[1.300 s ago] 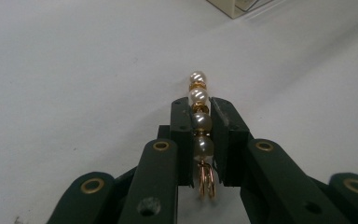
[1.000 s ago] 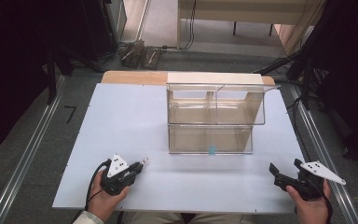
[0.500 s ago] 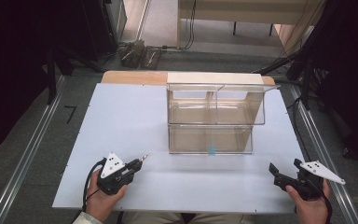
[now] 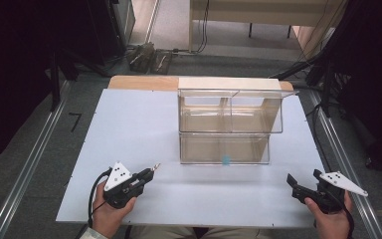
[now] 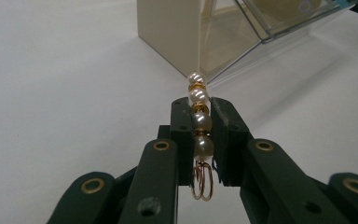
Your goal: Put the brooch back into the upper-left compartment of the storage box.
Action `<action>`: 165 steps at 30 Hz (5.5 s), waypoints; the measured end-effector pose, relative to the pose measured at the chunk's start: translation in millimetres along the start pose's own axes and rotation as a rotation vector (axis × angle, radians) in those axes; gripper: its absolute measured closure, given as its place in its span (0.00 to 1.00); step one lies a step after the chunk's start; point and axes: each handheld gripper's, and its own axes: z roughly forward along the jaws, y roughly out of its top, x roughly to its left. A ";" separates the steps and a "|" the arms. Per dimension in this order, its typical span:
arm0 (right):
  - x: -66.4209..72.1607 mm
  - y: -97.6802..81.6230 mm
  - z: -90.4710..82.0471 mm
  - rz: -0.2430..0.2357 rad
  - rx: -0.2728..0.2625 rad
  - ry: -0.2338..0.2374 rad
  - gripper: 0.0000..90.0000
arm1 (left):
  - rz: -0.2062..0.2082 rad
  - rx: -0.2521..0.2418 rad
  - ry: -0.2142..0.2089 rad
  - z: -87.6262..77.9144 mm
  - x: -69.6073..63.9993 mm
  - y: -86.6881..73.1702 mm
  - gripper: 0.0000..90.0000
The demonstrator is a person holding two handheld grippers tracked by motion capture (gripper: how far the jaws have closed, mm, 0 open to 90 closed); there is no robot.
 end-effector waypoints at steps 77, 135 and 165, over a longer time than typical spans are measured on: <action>-0.2 -0.2 0.2 -0.001 0.002 -0.003 0.05 | -0.050 -0.268 -0.090 -6.8 -25.4 65.3 0.89; -1.1 -0.4 0.3 0.003 0.001 0.005 0.05 | -0.040 -0.339 -0.125 12.0 -42.4 122.1 0.89; -0.4 -0.4 0.4 0.004 0.005 0.011 0.05 | -0.063 -0.358 -0.133 29.9 -41.6 148.1 0.89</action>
